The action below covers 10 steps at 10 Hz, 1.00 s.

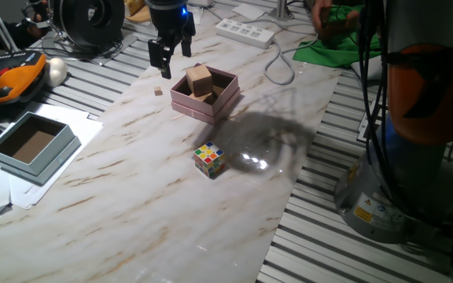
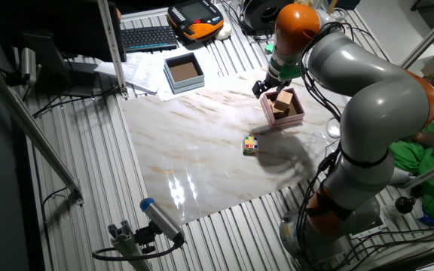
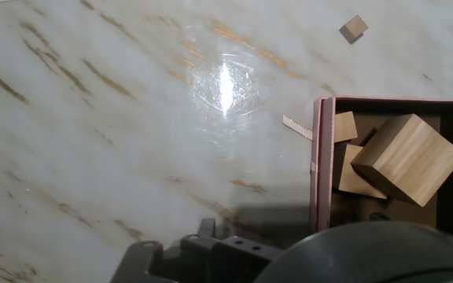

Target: Take everything out of the gift box

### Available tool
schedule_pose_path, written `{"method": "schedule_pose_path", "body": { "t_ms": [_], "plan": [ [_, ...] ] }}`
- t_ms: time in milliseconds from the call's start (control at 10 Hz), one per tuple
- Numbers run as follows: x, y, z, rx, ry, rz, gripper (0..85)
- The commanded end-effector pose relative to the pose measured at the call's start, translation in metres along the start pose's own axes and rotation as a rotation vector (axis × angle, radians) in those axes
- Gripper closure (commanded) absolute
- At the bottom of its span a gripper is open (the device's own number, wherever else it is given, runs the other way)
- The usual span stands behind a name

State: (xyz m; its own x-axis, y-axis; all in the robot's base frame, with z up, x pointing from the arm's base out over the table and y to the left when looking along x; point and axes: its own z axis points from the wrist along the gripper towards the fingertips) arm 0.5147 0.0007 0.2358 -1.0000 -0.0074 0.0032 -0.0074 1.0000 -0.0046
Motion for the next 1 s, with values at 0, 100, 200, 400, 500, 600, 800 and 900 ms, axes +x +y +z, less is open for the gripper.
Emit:
{"method": "schedule_pose_path", "body": {
  "t_ms": [0,100,200,400,500,600,800,900],
  "plan": [
    [-0.0002,0.0000,-0.0001,0.099,0.233,-0.265,85.0],
    [-0.0002,-0.0001,-0.0001,0.099,0.231,-0.264,85.0],
    [-0.0002,-0.0001,-0.0001,0.099,0.231,-0.264,85.0],
    [-0.0002,-0.0001,-0.0001,0.099,0.231,-0.264,85.0],
    [-0.0002,-0.0001,-0.0001,0.098,0.230,-0.266,85.0],
    [-0.0002,-0.0001,-0.0001,0.089,0.227,-0.267,85.0],
    [-0.0002,-0.0001,-0.0001,0.069,0.185,-0.290,85.0],
    [-0.0002,-0.0001,-0.0001,0.000,0.192,-0.260,85.0]
  ]
}}
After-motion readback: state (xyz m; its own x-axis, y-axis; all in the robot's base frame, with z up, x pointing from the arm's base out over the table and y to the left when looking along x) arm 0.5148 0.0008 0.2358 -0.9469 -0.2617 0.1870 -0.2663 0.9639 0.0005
